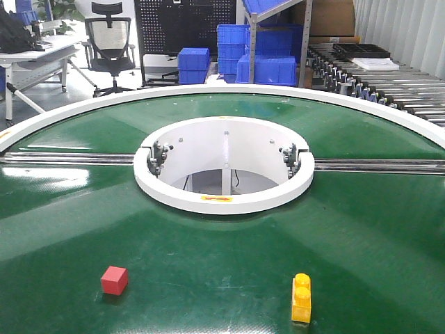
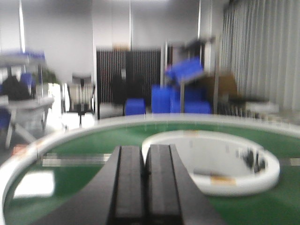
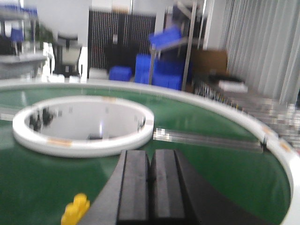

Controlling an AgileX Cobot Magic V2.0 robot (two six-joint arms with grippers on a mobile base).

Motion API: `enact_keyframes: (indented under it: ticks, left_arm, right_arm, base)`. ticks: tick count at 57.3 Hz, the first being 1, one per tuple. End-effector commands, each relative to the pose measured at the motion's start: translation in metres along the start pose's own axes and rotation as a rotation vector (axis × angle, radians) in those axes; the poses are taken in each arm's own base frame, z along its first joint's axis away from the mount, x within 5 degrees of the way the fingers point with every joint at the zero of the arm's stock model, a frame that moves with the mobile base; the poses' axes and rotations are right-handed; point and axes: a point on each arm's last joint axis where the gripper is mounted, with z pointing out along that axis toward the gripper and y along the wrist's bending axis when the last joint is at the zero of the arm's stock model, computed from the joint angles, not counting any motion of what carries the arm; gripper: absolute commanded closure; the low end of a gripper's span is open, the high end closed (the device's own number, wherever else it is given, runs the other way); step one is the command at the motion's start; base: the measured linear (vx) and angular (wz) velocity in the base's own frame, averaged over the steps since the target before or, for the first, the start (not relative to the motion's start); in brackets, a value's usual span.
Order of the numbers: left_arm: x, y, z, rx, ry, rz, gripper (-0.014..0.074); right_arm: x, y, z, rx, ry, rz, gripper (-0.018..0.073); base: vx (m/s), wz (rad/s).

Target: Pick red and yellow blocks into blue bin

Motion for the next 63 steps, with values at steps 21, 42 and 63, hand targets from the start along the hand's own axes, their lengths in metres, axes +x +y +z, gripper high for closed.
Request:
enact_keyframes:
  ticks: [21,42,63]
  left_arm:
    - [0.033,-0.001,0.061,0.005,0.587,-0.02,0.0603]
    - [0.048,0.0,0.068,0.005,0.645,-0.014,0.0226]
    - [0.048,0.0,0.068,0.005,0.639,-0.014,-0.0029]
  right_arm:
    - [0.021,0.002,0.072,-0.073,0.531,-0.008,0.0569]
    - [0.034,0.008,0.097,-0.126,0.639,0.013,0.03]
    - [0.035,0.032,0.127,-0.344,0.688,0.002,-0.0156]
  base:
    - [0.0,0.0]
    - [0.0,0.0]
    - [0.0,0.01]
